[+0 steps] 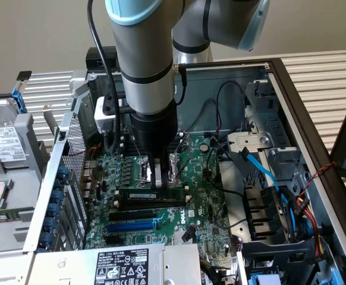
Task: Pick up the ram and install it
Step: 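Insert the ram into the slot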
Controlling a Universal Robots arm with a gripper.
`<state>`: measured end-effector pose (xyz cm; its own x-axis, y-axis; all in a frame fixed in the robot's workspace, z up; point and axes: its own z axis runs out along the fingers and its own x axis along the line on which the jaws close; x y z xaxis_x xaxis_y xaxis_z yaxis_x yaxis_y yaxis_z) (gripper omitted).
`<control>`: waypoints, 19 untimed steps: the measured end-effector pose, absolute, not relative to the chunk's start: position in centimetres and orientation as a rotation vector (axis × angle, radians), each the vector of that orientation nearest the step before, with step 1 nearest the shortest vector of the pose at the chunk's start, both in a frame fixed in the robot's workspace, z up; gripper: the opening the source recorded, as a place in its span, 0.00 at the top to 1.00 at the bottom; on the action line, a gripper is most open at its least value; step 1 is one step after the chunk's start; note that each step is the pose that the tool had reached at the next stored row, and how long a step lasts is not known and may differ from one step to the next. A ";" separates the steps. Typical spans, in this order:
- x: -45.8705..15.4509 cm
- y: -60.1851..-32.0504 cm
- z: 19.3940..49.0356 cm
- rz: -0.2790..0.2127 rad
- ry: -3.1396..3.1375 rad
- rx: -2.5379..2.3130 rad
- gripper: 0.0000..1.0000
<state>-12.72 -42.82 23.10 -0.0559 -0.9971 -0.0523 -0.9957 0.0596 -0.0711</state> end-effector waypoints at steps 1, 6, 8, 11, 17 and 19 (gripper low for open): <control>-12.9 -42.8 23.2 -0.027 2.220 -2.095 0.88; -13.3 -42.8 23.3 -0.068 2.200 -2.077 0.88; -13.4 -42.8 23.2 -0.088 2.189 -2.068 0.88; -13.7 -42.7 23.2 -0.104 2.180 -2.060 0.88; -14.3 -42.6 23.4 -0.110 2.176 -2.057 0.88; -14.4 -42.6 23.5 -0.110 2.176 -2.057 0.88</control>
<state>-14.36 -42.60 23.45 -0.0520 -0.9972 -0.0546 -0.9865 0.0598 -0.1523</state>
